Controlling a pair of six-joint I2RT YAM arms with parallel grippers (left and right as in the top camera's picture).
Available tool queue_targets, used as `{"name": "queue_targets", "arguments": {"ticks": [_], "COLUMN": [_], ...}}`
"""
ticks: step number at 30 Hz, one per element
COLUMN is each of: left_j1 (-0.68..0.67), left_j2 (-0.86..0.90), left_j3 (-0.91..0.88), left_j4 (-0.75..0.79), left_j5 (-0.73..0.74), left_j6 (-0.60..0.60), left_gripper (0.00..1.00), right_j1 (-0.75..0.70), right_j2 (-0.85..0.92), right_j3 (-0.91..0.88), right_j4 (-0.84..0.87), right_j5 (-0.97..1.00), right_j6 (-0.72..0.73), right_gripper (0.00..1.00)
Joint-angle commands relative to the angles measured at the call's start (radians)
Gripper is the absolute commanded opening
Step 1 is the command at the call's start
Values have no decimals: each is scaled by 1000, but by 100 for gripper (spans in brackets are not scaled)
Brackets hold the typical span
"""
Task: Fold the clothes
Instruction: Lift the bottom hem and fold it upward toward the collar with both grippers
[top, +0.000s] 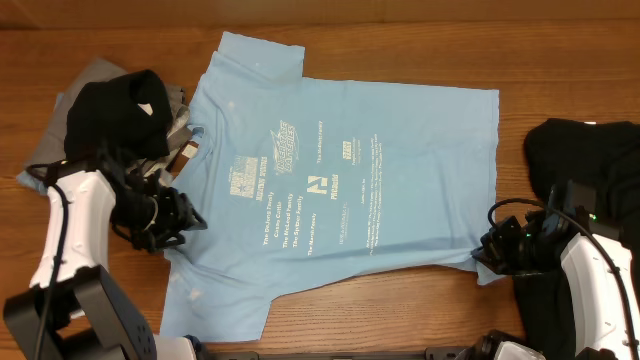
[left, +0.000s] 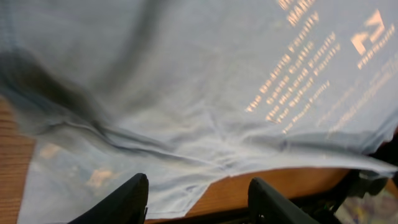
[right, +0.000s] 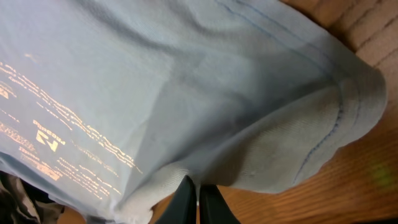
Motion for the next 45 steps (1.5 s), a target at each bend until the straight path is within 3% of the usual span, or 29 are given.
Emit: {"name": "queue_targets", "arguments": {"ticks": [1, 7, 10, 18, 23, 31, 38, 45], "left_j1": [-101, -347, -525, -699, -728, -728, -728, -727], "left_j2": [-38, -37, -35, -35, -35, -35, -36, -39], "left_j3": [-2, -61, -121, -275, -368, -480, -507, -414], "left_j4": [-11, 37, 69, 121, 168, 239, 268, 172], "left_j5": [47, -119, -192, -196, -196, -211, -214, -215], "left_j6": [36, -27, -185, -390, -485, -509, -495, -460], "left_gripper": [56, 62, 73, 72, 66, 50, 5, 4], "right_j1": [2, 2, 2, 2, 2, 2, 2, 2], "right_j2": [-7, -7, -7, -7, -7, -7, -7, -7], "right_j3": [20, 20, 20, 20, 20, 20, 20, 21], "right_j4": [22, 31, 31, 49, 53, 55, 58, 53], "right_j5": [-6, -6, -6, -6, -6, -21, -35, -36], "right_j6": [-3, -3, -3, -3, -2, 5, 5, 4], "right_gripper": [4, 4, 4, 4, 4, 4, 4, 4]}}
